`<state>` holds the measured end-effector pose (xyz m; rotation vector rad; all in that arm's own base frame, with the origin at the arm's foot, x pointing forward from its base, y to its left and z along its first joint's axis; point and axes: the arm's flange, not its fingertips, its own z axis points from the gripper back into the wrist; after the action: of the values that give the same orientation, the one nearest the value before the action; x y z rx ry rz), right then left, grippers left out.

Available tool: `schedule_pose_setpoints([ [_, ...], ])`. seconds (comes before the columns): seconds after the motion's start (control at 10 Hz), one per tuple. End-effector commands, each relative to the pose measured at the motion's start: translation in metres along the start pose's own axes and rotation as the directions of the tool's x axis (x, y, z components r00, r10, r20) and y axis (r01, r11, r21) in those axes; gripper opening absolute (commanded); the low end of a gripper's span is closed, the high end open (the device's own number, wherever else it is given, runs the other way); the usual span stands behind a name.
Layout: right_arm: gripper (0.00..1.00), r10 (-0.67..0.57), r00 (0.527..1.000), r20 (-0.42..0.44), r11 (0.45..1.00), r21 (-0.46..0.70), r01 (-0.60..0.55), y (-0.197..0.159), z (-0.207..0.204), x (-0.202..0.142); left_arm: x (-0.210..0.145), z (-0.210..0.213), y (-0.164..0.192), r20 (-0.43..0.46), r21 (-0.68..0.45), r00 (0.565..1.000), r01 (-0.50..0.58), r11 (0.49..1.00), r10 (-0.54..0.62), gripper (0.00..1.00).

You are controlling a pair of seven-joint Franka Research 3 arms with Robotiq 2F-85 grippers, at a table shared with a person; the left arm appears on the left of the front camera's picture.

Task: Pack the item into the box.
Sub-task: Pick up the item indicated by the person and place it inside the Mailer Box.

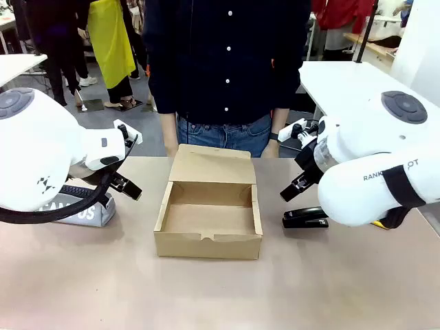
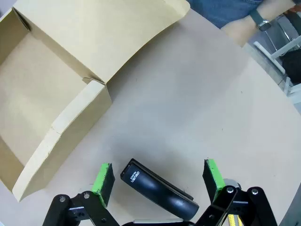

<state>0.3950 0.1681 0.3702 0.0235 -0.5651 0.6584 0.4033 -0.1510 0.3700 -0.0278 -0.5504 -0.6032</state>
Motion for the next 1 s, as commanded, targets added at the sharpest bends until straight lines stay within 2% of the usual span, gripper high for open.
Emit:
schedule_pose_setpoints([
  [0.0,1.00,0.000,1.000,0.000,1.000,0.000,0.000,0.0000,0.0000,0.0000,0.0001,0.0001,0.0000,0.000,0.000,1.000,0.000,1.000,0.000,1.00],
  [0.9,1.00,0.000,1.000,0.000,1.000,0.000,0.000,0.0000,0.0000,0.0000,0.0001,0.0001,0.0000,0.000,0.000,1.000,0.000,1.000,0.000,1.00],
])
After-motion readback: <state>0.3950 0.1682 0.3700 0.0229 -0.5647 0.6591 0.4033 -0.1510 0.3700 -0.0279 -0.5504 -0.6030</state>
